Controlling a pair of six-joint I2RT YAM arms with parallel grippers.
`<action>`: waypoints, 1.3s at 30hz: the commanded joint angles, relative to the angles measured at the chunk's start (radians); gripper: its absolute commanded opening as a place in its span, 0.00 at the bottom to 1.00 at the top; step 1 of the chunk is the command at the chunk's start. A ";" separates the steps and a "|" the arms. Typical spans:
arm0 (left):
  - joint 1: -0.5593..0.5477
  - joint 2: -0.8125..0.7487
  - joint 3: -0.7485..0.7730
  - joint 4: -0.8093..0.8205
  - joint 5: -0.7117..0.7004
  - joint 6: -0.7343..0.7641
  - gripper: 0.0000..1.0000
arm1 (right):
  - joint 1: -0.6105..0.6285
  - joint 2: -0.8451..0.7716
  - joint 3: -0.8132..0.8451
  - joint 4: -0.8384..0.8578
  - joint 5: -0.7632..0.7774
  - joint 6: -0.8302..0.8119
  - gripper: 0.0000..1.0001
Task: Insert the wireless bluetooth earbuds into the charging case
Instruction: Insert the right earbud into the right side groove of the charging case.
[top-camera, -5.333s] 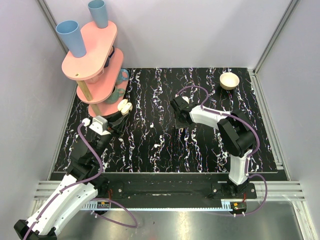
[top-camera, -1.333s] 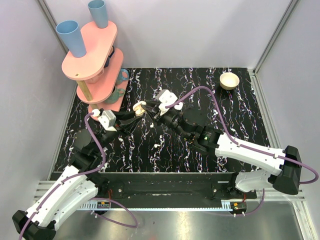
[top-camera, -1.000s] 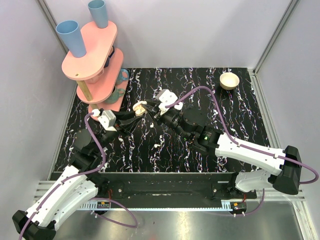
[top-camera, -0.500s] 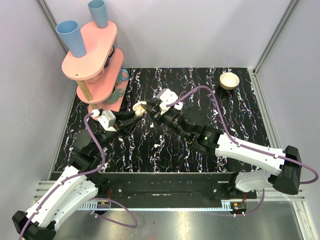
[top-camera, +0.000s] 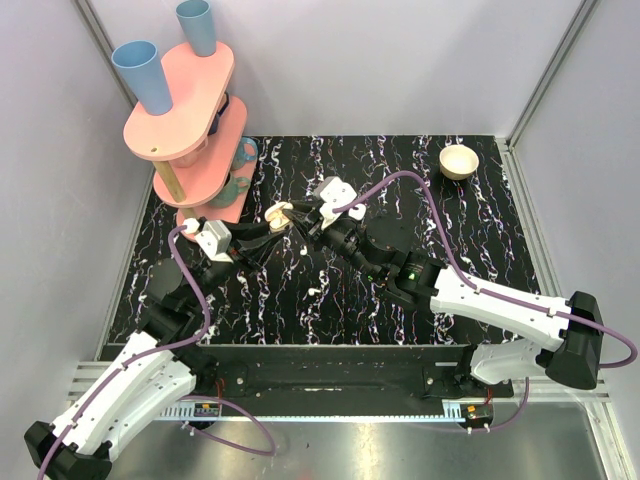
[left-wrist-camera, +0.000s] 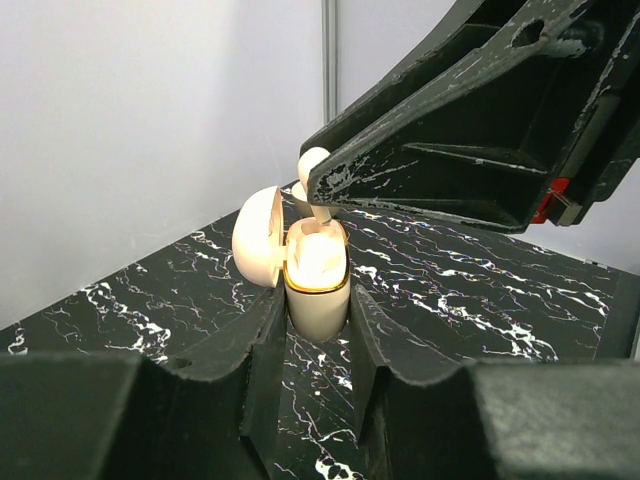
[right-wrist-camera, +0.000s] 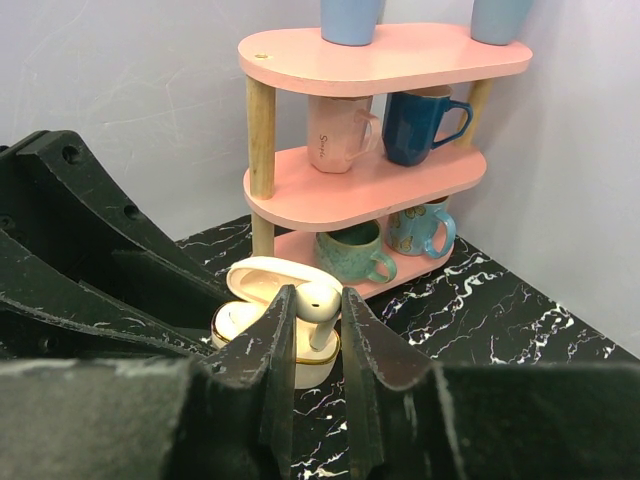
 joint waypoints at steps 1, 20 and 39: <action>-0.003 -0.010 0.011 0.053 -0.027 -0.009 0.00 | 0.012 0.003 0.011 -0.018 -0.023 0.005 0.17; -0.003 -0.024 0.007 0.046 -0.024 -0.015 0.00 | 0.021 0.023 -0.017 0.047 0.037 -0.044 0.17; -0.003 -0.037 -0.004 0.058 -0.047 -0.011 0.00 | 0.020 0.006 -0.031 0.061 0.072 -0.070 0.18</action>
